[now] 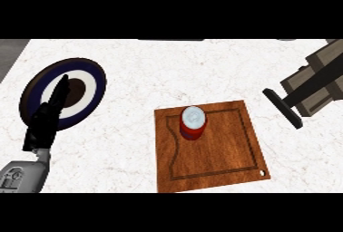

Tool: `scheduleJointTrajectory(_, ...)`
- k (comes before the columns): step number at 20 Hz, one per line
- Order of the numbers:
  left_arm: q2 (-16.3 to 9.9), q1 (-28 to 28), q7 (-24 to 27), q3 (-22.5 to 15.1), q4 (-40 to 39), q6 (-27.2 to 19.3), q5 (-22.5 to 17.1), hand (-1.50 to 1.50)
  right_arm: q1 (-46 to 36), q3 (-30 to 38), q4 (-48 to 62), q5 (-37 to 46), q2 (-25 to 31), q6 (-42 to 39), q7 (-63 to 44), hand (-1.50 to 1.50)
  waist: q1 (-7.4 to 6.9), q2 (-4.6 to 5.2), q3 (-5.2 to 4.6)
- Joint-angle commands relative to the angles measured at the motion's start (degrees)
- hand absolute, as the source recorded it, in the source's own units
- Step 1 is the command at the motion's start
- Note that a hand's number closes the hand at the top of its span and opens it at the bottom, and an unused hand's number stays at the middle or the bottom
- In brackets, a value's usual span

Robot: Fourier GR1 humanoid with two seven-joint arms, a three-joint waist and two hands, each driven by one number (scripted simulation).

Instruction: Pick the lemon from the cutting board and place it in the tiered basket

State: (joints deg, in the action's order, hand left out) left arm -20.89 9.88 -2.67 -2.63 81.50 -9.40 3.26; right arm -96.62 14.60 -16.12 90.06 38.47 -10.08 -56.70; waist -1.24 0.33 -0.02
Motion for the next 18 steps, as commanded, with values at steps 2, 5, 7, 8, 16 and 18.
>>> scheduleJointTrajectory(2, -0.54, 0.57, -5.41, 0.2, 3.9, 0.11, 0.46, 0.0, 4.49, 2.96, -3.16, -3.81, 1.06, 0.24, 1.18, 1.5, 0.98, -0.52, 0.06)
scheduleJointTrajectory(5, -0.55, -1.9, 0.43, 1.69, 0.77, 1.09, -0.42, 0.0, 3.46, 6.59, -3.26, -7.29, 0.3, -1.25, -1.8, 1.5, 0.53, -0.31, 0.0)
scheduleJointTrajectory(7, -0.15, -1.09, 0.62, 1.53, 0.16, 0.2, 0.17, 0.0, 6.17, 11.81, -5.04, -10.73, -0.51, 8.04, -8.95, 1.5, 0.6, -0.09, 0.07)
scheduleJointTrajectory(8, -0.2, -0.98, -2.07, 0.88, 2.42, 0.46, 0.29, 0.0, 8.17, 11.54, -5.43, -10.71, -1.92, 7.43, -9.79, -1.5, 1.0, -0.5, 0.08)
scheduleJointTrajectory(16, 2.17, -1.9, -1.89, 0.11, 2.15, -0.27, 1.41, 0.0, 14.05, 11.86, -15.05, -12.14, -2.48, 15.75, -4.66, -1.5, 1.21, -0.42, 0.03)
scheduleJointTrajectory(18, 0.07, -2.2, -2.62, 1.92, 3.22, 0.75, 0.73, 0.0, 13.75, 10.46, -18.66, -11.19, -2.77, 15.6, -4.94, -1.5, 1.35, -0.69, 0.01)
